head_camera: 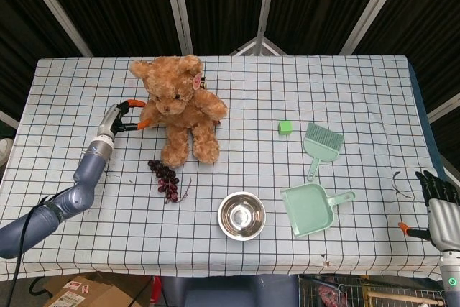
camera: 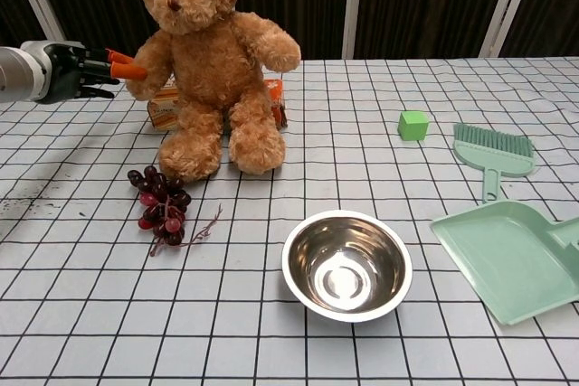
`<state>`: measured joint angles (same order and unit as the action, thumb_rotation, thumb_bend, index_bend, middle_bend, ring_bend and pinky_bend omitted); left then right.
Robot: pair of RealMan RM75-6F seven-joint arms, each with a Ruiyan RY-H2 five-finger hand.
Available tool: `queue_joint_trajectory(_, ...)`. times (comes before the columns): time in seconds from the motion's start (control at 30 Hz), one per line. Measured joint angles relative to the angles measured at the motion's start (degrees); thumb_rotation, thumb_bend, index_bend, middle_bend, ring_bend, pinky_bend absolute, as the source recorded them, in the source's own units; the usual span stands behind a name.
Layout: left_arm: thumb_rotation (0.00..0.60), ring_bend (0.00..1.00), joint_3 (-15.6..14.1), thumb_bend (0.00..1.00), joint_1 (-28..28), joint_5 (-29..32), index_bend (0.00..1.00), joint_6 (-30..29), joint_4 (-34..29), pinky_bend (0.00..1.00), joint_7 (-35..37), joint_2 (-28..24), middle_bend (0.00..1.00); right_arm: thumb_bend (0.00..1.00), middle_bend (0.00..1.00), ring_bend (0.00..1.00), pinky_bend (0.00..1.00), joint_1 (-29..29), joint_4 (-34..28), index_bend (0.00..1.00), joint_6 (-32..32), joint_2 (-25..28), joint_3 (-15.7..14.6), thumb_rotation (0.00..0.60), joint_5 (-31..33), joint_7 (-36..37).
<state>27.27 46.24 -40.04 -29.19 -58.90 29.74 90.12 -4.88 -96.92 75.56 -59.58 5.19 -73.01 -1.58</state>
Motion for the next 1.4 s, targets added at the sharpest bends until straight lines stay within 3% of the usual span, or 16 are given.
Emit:
queue_joint_trajectory(0.43,0.6,0.0,0.5,0.46,0.4,-0.2,0.45,-2.6,-0.4,0.0,-1.8,1.5,0.4,0.13,0.0,0.0,0.0,0.1,0.0,0.0,0.0,0.3,-0.2,0.6,-0.6,1.1)
queue_joint_trajectory(0.7,0.6,0.0,0.7,0.46,0.5,0.3,0.45,-5.3,-2.1,0.0,-3.7,1.8,0.39,0.12,0.0,0.0,0.0,0.1,0.0,0.0,0.1,0.3,-0.3,0.6,-0.7,1.2)
queue_joint_trajectory(1.4,0.6,0.0,-0.1,0.46,0.9,4.4,0.45,-5.8,-2.5,0.0,-8.2,2.3,0.37,0.13,0.0,0.0,0.0,0.4,-0.2,0.0,0.6,0.5,-0.3,0.6,-0.7,1.5)
